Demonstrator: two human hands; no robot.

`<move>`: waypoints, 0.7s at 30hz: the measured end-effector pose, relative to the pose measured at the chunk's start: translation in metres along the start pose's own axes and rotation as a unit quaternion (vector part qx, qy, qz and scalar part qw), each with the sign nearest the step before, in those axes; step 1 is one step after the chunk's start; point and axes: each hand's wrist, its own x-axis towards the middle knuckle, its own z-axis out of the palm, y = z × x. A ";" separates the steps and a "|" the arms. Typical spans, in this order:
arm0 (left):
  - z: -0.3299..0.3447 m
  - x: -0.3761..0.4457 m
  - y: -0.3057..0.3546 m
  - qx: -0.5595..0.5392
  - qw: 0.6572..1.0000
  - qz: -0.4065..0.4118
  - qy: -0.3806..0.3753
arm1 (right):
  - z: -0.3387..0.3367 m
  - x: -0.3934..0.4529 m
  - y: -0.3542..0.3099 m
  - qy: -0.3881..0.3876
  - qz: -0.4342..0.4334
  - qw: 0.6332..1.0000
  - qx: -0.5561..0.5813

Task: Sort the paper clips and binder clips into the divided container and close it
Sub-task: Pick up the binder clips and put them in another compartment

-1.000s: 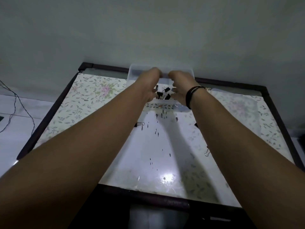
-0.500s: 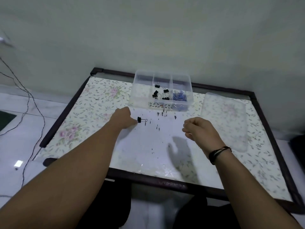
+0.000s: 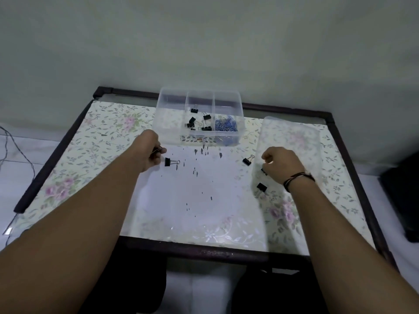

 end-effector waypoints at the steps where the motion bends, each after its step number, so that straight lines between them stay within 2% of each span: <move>1: 0.002 -0.003 0.001 -0.022 1.000 -0.016 -0.013 | 0.006 0.003 0.000 -0.018 -0.008 0.999 -0.038; 4: 0.005 -0.003 -0.003 -0.042 0.998 -0.034 -0.034 | 0.018 0.008 0.003 -0.070 -0.018 0.987 -0.143; 6: 0.006 -0.002 -0.005 -0.012 0.999 -0.017 -0.036 | 0.023 0.009 0.005 -0.075 -0.019 0.984 -0.158; 10: 0.005 0.006 -0.005 0.151 0.986 0.066 -0.004 | 0.026 0.010 0.010 -0.067 0.010 0.988 -0.139; 11: 0.004 0.010 -0.007 0.230 0.968 0.101 0.008 | 0.026 0.011 0.011 -0.078 0.013 0.988 -0.135; 13: 0.001 0.015 -0.011 0.419 0.889 0.180 0.031 | 0.023 0.012 0.009 -0.087 0.028 0.991 -0.102; 14: 0.001 0.016 -0.016 0.495 0.843 0.208 0.038 | 0.019 0.012 0.005 -0.078 0.039 0.995 -0.054; 15: 0.001 0.017 -0.022 0.541 0.810 0.221 0.038 | 0.015 0.012 0.000 -0.062 0.054 0.996 0.031; 16: 0.001 0.019 -0.028 0.562 0.796 0.225 0.032 | 0.011 0.011 -0.005 -0.052 0.079 0.983 0.157; 17: 0.003 0.017 -0.032 0.567 0.791 0.229 0.028 | 0.007 0.008 -0.015 -0.054 0.113 0.945 0.301; 18: 0.005 0.018 -0.034 0.569 0.789 0.230 0.024 | 0.003 0.005 -0.024 -0.064 0.148 0.890 0.426; 19: 0.008 0.019 -0.035 0.568 0.788 0.236 0.022 | 0.000 0.003 -0.030 -0.075 0.175 0.841 0.506; 20: 0.010 0.021 -0.035 0.569 0.787 0.238 0.017 | 0.000 0.005 -0.033 -0.080 0.187 0.819 0.537; 21: 0.013 0.022 -0.034 0.569 0.787 0.238 0.010 | 0.000 0.007 -0.036 -0.084 0.189 0.816 0.540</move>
